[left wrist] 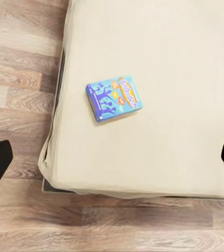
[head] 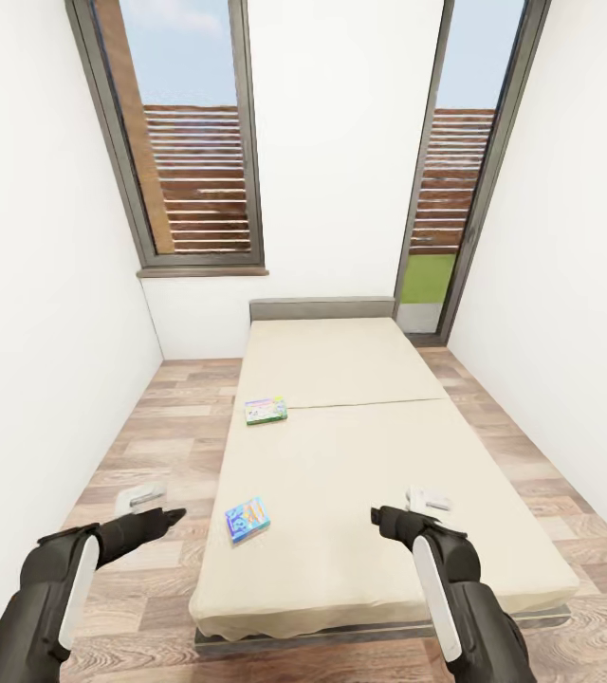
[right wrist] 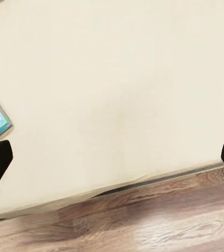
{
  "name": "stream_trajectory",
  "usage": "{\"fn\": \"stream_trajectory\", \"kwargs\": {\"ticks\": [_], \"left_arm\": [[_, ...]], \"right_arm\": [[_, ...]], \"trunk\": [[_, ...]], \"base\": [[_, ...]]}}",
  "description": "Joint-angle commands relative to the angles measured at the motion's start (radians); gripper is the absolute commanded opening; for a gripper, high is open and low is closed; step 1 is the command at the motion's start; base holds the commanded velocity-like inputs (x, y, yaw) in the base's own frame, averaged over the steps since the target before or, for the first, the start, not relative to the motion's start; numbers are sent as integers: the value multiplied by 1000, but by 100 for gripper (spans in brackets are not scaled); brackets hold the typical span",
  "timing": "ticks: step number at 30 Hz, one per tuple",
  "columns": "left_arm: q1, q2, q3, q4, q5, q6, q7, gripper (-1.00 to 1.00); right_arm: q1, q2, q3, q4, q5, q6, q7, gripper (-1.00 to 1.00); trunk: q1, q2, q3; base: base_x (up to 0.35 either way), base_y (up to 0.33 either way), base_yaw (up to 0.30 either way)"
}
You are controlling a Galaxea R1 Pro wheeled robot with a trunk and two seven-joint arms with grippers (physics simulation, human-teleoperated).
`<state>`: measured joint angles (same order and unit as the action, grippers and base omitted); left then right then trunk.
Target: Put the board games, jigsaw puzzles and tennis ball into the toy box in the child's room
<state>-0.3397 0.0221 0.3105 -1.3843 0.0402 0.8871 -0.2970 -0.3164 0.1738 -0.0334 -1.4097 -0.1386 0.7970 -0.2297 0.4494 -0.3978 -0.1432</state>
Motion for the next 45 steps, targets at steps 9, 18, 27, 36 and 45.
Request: {"fn": "stream_trajectory", "kwargs": {"ticks": [9,18,27,36,45], "left_arm": [[-2,-60,9,-9,3,-51,123,100],[-2,-61,-23,-9,3,-44,124,100],[-2,-57,-25,-9,3,-41,124,100],[-2,-52,-22,-10,4,-44,121,100],[-1,-51,-20,-10,4,-44,121,100]], "right_arm": [[-4,1,36,3,2,1,-18,100],[-4,1,51,3,6,0,-32,100],[-4,1,63,-1,0,0,-61,100],[-4,1,66,-2,2,-1,-65,100],[-4,1,64,-3,-4,-1,-63,100]], "trunk": [[1,-2,-2],[1,-2,-2],[1,-2,-2],[1,-2,-2],[1,-2,-2]], "base": [[0,0,0],[0,0,0],[9,0,0],[143,0,0],[94,11,0]]}}
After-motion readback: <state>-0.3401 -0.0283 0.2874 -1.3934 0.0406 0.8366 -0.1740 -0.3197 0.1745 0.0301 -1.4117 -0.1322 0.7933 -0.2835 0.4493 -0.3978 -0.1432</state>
